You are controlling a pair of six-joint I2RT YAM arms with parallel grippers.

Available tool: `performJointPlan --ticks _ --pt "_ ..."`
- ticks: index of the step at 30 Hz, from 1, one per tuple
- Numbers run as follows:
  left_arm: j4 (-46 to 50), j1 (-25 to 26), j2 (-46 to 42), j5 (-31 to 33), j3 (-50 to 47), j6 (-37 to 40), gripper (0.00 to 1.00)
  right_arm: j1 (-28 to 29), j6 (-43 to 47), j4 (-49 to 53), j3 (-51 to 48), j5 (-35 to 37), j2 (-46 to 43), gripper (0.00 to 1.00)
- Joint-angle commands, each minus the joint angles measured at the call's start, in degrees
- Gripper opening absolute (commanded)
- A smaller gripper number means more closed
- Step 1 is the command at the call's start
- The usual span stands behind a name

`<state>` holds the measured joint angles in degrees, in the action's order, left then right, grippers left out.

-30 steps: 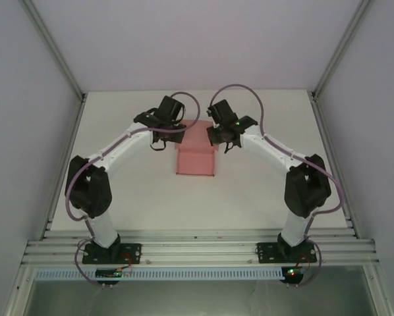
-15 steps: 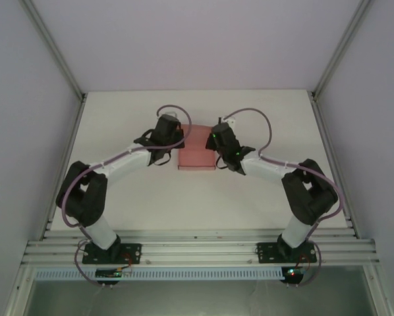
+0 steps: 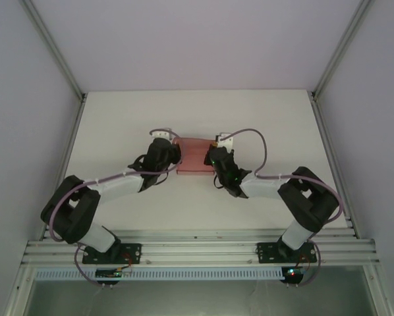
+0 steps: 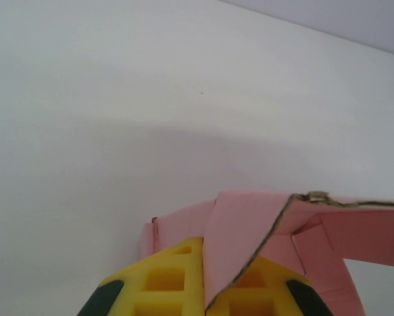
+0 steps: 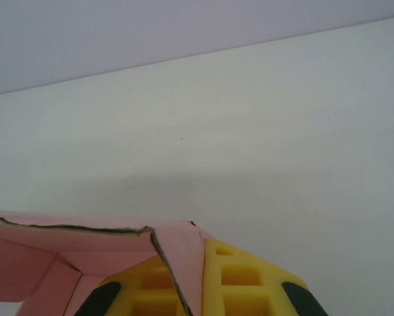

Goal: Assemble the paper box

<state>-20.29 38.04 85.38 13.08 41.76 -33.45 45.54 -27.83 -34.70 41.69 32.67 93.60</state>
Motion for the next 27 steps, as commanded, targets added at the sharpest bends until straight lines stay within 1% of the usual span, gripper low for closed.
performJointPlan --ticks 1,3,5,9,11,12,15,19,21,22,23,24,25,27 --pt "-3.2 2.8 -1.1 -4.0 -3.5 -3.0 0.00 3.2 -1.5 -5.0 -2.2 1.3 -1.1 0.04" --pt "-4.6 3.9 -1.9 -3.3 -5.7 -2.3 0.00 4.3 -0.2 -7.0 -3.5 2.2 -1.1 0.05" --pt "-3.9 5.3 -3.3 -1.6 -7.5 -0.7 0.00 5.5 0.9 -7.8 -5.1 3.8 -1.6 0.07" --pt "-3.1 7.6 -6.5 -0.5 -11.7 3.2 0.01 6.1 1.1 -8.0 -8.7 2.7 -2.9 0.11" --pt "-3.3 8.1 -7.9 -1.9 -13.9 4.2 0.02 6.2 1.3 -8.3 -10.8 1.3 -3.5 0.13" --pt "-3.3 8.2 -8.5 -2.1 -14.7 4.3 0.05 6.2 1.9 -8.3 -11.9 0.9 -4.1 0.13" --pt "-3.6 8.7 -9.2 -3.2 -17.0 4.4 0.07 6.3 2.6 -7.6 -14.1 0.2 -5.5 0.14" --pt "-3.3 9.3 -9.1 -7.3 -18.6 5.1 0.08 6.3 2.6 -5.6 -15.8 -0.3 -7.1 0.15" --pt "-1.6 9.7 -10.4 -7.8 -18.7 4.6 0.15 6.3 3.1 -4.2 -16.1 -0.6 -7.8 0.15" --pt "-0.5 9.8 -11.6 -7.1 -18.8 4.1 0.22 6.3 3.2 -3.4 -16.3 -0.6 -8.1 0.16" --pt "1.3 9.9 -12.9 -5.9 -18.6 3.3 0.25 6.3 3.6 -2.7 -16.2 -0.9 -8.5 0.17" --pt "3.3 9.9 -14.6 -5.3 -18.4 3.0 0.31 6.3 3.8 -1.7 -16.3 -0.9 -8.9 0.20" --pt "5.5 9.9 -16.2 -4.7 -18.2 2.6 0.41 6.3 3.8 -0.5 -16.3 -1.1 -9.4 0.21" --pt "11.3 10.0 -19.7 -2.7 -17.1 1.4 0.51 6.3 3.9 2.0 -16.5 -1.3 -11.0 0.23"
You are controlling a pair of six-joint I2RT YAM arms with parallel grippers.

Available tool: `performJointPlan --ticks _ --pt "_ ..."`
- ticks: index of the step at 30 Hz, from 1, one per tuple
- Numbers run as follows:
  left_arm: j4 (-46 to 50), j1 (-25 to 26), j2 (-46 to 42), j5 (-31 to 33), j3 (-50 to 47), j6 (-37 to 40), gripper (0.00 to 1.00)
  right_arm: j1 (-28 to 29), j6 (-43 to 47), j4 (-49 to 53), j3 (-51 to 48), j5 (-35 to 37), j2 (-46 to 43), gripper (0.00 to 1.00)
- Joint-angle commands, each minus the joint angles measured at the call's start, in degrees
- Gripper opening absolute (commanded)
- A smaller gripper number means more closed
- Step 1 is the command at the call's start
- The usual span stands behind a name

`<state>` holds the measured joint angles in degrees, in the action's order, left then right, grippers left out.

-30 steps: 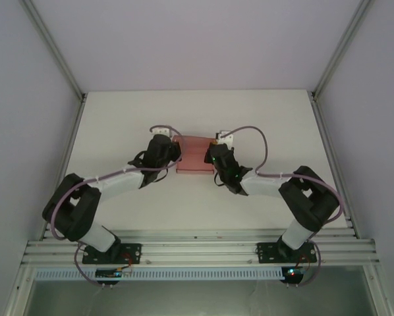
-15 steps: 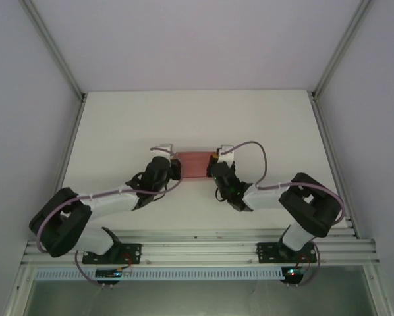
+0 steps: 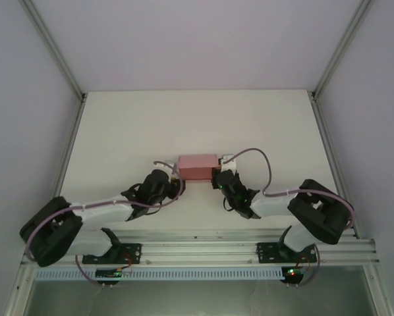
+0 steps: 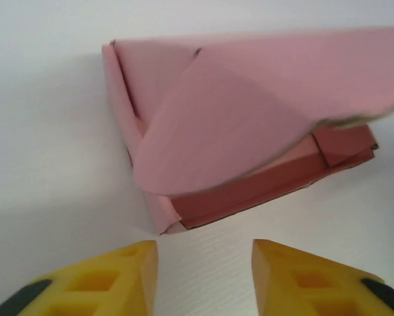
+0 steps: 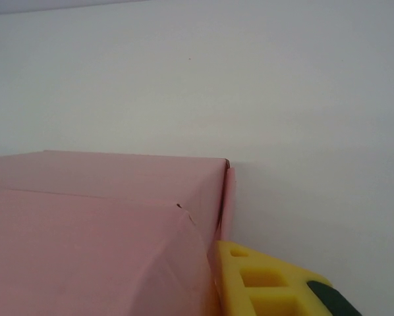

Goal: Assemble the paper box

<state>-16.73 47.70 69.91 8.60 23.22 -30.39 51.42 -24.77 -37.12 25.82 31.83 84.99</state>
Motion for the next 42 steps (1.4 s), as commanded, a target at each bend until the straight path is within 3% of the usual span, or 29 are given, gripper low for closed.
performJointPlan --ticks 1,3,6,9,15,17,20,23,26,29,34,36,39,42 --pt "10.6 0.5 -5.9 2.6 2.0 -1.8 0.61 0.5 0.6 5.5 -0.6 -0.4 -3.2 0.24" --pt "15.9 0.6 -9.8 3.3 3.3 -2.3 0.87 0.5 -0.5 7.4 -0.6 -1.3 -4.7 0.31" --pt "20.6 0.8 -15.7 1.6 4.6 -2.9 0.98 0.4 -0.4 12.0 -0.5 -4.0 -7.2 0.53" --pt "25.3 0.8 -20.7 -0.6 7.0 -2.3 1.00 0.5 1.8 16.9 -0.2 -6.0 -12.1 0.76" --pt "35.1 0.1 -24.4 6.0 15.1 -8.1 1.00 0.8 9.0 27.4 0.5 -18.8 -27.1 1.00" --pt "38.3 -2.5 -21.3 5.7 18.7 -10.6 1.00 -0.3 8.6 27.2 0.8 -18.2 -31.4 1.00" --pt "39.7 -10.0 -13.1 -3.7 23.2 -12.7 1.00 -5.0 7.4 30.6 5.6 -22.6 -32.3 1.00" --pt "37.4 -15.6 -3.8 -12.2 26.1 -12.9 1.00 -9.8 2.5 39.1 14.6 -25.0 -26.4 0.99" --pt "32.5 -18.0 4.8 -19.9 28.0 -11.6 1.00 -14.7 -2.6 48.3 22.7 -26.0 -17.2 0.99" --pt "29.8 -19.8 12.6 -25.4 29.9 -10.5 1.00 -18.2 -5.1 47.6 24.3 -31.5 -9.4 0.99" --pt "20.1 -23.5 22.2 -35.9 28.1 -11.5 1.00 -18.6 -5.0 40.6 21.7 -39.8 -1.0 0.90" --pt "15.9 -24.5 24.7 -40.3 27.0 -12.5 0.95 -18.7 -3.1 41.0 21.5 -41.3 1.5 0.84" --pt "13.9 -24.8 26.8 -41.8 26.5 -12.1 0.89 -18.7 -3.0 41.8 20.5 -40.5 4.7 0.68" --pt "11.8 -24.8 27.4 -42.0 25.6 -11.5 0.85 -18.8 -3.7 40.6 18.5 -39.4 6.8 0.65"
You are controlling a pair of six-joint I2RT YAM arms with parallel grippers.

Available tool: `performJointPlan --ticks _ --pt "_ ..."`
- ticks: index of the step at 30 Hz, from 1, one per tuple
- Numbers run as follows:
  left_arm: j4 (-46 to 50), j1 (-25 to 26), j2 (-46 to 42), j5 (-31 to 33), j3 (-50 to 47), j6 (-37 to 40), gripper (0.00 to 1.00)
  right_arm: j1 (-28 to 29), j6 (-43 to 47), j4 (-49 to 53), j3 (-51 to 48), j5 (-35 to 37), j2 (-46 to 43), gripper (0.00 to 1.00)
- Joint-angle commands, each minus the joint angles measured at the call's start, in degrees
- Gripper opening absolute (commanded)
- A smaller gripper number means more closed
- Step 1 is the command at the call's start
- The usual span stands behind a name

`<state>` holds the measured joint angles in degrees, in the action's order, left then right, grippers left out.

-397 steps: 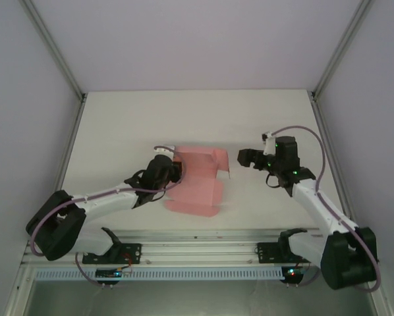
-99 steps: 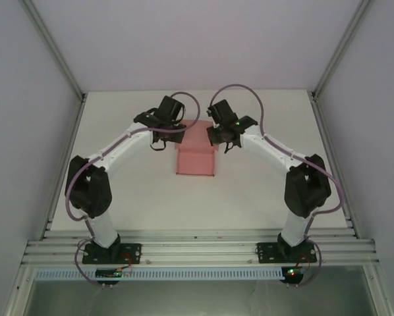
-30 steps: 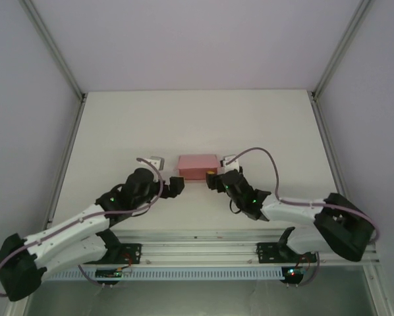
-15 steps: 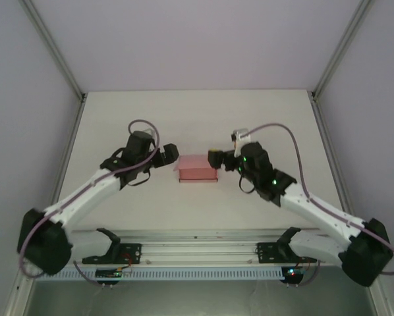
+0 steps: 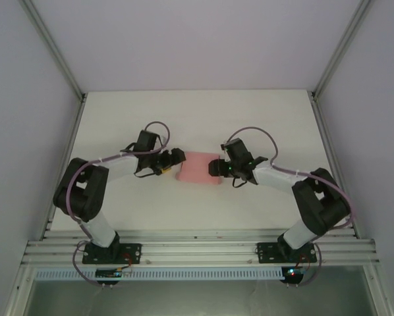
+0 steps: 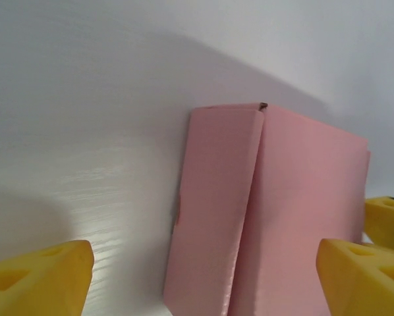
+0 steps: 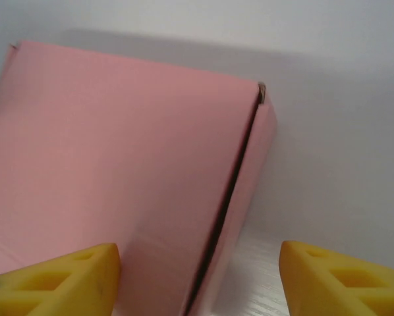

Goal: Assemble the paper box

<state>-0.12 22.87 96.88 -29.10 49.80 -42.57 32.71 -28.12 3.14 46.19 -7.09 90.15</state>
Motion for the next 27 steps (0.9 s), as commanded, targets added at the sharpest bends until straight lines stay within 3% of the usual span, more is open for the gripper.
performJointPlan --ticks 1,9,11,15,19,21,27 --pt "-5.2 0.1 0.6 -4.3 -1.1 0.9 0.84 -0.1 -0.6 -0.2 -2.4 -0.2 2.2 0.64" --pt "-3.4 0.0 4.4 -4.0 2.7 5.2 0.67 -0.3 0.3 -2.1 -3.1 -1.6 0.3 0.63" --pt "-3.5 0.0 5.3 -4.4 3.3 6.3 0.61 -0.4 0.7 -2.1 -3.0 -1.6 -1.6 0.67" --pt "-5.6 -0.2 6.4 -5.4 2.5 6.1 0.35 -2.1 -2.2 -1.0 -2.6 -2.1 -5.8 0.86" --pt "-14.7 -1.3 6.6 -10.0 -1.8 2.6 0.26 -4.6 -7.8 -2.8 -4.5 -6.2 -8.9 0.99" --pt "-21.4 -2.7 6.7 -12.7 -4.8 -0.7 0.19 -6.0 -9.9 -2.9 -4.7 -9.6 -9.6 1.00" --pt "-39.1 -6.1 8.3 -19.5 -11.4 -8.7 0.15 -8.4 -15.1 -5.5 -5.1 -17.2 -8.1 1.00"
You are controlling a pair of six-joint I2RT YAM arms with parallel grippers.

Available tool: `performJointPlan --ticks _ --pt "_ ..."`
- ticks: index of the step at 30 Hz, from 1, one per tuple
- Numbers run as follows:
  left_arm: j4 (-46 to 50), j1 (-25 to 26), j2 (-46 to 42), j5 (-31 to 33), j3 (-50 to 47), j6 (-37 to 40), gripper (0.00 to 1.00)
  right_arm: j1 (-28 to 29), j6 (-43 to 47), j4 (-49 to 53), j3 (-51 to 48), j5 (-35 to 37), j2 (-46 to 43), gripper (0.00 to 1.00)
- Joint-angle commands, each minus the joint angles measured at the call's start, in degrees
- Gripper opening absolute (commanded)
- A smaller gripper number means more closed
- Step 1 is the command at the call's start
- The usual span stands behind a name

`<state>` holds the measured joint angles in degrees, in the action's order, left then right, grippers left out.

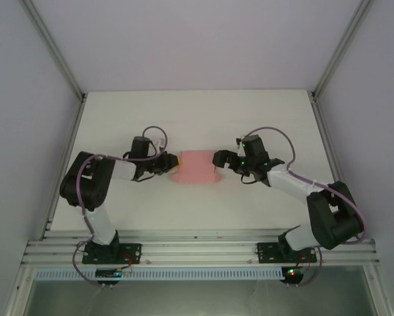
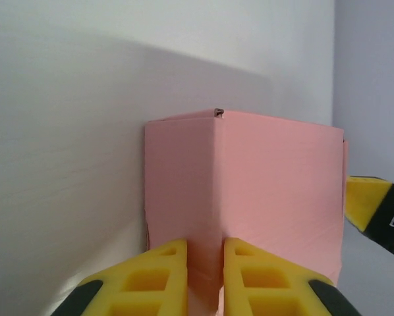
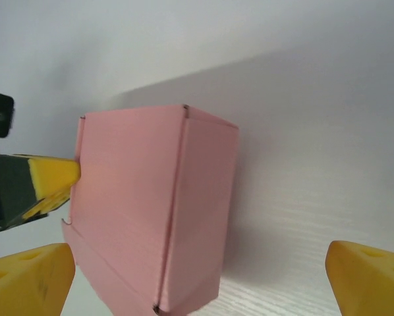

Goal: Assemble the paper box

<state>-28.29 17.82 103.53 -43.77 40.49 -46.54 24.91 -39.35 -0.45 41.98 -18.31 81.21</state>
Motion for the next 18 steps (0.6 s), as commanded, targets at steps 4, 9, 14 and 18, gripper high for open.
performJointPlan --ticks 4,9,14,18 --pt "-11.4 -1.9 2.4 -5.9 -2.8 -4.3 0.15 -0.8 -4.4 -4.0 1.4 -12.0 5.9 0.99" --pt "-13.4 -2.4 3.9 -7.0 -3.2 -4.5 0.14 -0.6 -5.8 -9.1 4.6 -16.9 13.6 0.99" --pt "-14.4 -2.4 4.8 -7.4 -3.1 -4.7 0.14 -0.7 -11.3 -17.6 5.6 -21.7 18.6 0.89" --pt "-15.0 -2.4 4.5 -8.0 -2.9 -4.4 0.17 -0.9 -14.5 -24.6 4.6 -24.6 19.8 0.67"
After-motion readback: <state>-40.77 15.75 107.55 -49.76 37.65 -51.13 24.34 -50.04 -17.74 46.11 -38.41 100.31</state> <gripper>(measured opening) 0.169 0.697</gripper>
